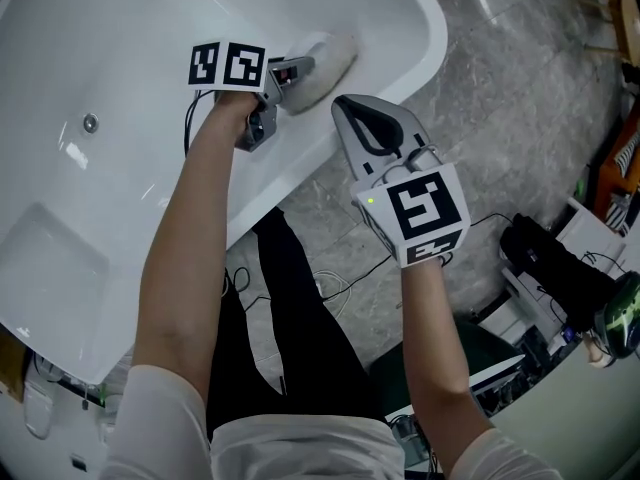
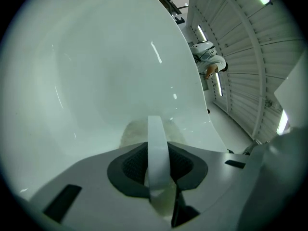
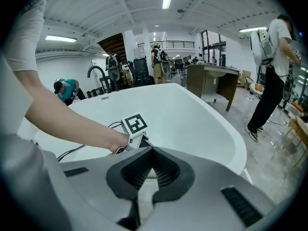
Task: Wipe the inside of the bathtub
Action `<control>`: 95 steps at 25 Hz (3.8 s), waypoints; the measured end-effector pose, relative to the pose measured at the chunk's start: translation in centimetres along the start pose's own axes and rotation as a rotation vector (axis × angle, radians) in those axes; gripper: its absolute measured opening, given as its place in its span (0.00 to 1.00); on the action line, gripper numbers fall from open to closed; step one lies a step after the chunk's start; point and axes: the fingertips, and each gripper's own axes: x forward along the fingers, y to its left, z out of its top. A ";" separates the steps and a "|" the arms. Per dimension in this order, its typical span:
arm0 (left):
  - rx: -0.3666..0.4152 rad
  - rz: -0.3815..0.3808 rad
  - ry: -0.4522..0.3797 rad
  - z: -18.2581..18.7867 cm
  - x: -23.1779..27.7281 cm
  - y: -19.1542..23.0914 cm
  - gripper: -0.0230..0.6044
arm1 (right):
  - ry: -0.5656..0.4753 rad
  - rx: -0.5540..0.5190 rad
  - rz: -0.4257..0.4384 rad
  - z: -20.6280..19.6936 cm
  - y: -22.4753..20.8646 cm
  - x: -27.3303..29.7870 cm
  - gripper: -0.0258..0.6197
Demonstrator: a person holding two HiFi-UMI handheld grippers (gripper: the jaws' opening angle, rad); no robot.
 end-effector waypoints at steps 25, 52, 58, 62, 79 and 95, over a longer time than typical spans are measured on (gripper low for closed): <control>-0.076 -0.109 0.072 -5.9 -7.0 6.1 0.19 | 0.099 -0.152 0.105 1.2 8.6 5.8 0.07; -0.087 -0.177 0.044 -12.6 -15.7 8.6 0.19 | 0.149 -0.319 0.284 2.4 16.7 10.6 0.07; -0.099 -0.178 0.025 -16.5 -20.4 10.0 0.19 | 0.161 -0.364 0.332 2.0 22.1 11.0 0.07; -0.126 -0.184 -0.017 -17.4 -22.8 10.9 0.19 | 0.171 -0.388 0.364 2.2 24.5 11.8 0.07; -0.156 -0.231 -0.125 -23.3 -31.8 14.3 0.19 | 0.190 -0.515 0.498 2.1 38.2 15.8 0.07; -0.192 -0.282 -0.203 -24.3 -34.0 14.4 0.19 | 0.223 -0.618 0.573 2.5 41.4 17.0 0.07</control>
